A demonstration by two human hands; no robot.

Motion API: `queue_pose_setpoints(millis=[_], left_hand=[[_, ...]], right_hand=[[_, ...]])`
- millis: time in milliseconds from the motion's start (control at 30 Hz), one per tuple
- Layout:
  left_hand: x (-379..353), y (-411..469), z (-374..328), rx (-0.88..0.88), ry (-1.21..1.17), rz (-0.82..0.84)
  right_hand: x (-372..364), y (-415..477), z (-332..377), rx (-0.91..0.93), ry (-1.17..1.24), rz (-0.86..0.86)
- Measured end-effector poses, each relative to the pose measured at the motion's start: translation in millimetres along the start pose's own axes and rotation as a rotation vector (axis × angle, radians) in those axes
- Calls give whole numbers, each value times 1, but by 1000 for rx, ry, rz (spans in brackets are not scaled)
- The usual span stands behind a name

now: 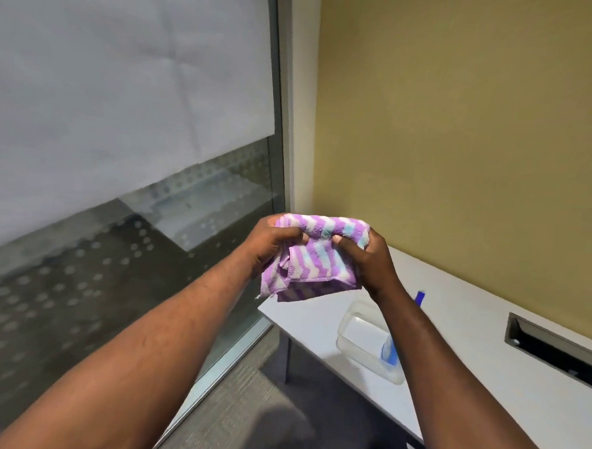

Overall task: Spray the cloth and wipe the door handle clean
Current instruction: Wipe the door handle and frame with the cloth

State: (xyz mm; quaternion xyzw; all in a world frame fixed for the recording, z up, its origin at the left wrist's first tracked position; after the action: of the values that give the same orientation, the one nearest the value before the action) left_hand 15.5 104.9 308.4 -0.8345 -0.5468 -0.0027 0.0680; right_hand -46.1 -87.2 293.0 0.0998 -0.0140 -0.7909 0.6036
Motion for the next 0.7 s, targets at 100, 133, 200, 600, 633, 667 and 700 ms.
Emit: queue_pose_setpoints(millis=[100, 133, 200, 600, 633, 667, 700], left_hand=[[41, -32, -5, -7, 65, 3], [55, -43, -8, -6, 122, 3], [87, -68, -17, -27, 228, -14], [255, -278, -25, -67, 351, -395], [266, -294, -23, -80, 282, -435], [279, -314, -20, -92, 216, -477], [291, -332, -18, -106, 164, -517]], right_hand=[[-42, -8, 13, -20, 60, 119], [-56, -11, 17, -33, 74, 161], [-90, -20, 26, -51, 89, 252], [-324, -160, 59, -163, 370, 635], [-337, -172, 60, -188, 429, 644], [-354, -187, 62, -208, 486, 660], [-370, -202, 64, -226, 538, 677]])
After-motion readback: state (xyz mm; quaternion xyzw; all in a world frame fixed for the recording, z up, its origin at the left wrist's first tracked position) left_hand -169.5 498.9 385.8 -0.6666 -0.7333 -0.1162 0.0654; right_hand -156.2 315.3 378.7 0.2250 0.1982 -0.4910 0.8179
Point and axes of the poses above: each hand's wrist, its own y-axis towards the middle knuckle, its own x-axis out of the back of the hand, z = x × y, the point moved 7 cm from there along y, towards the middle knuckle, and after that the axes turned 11 degrees about y, right-handed, at the moved point
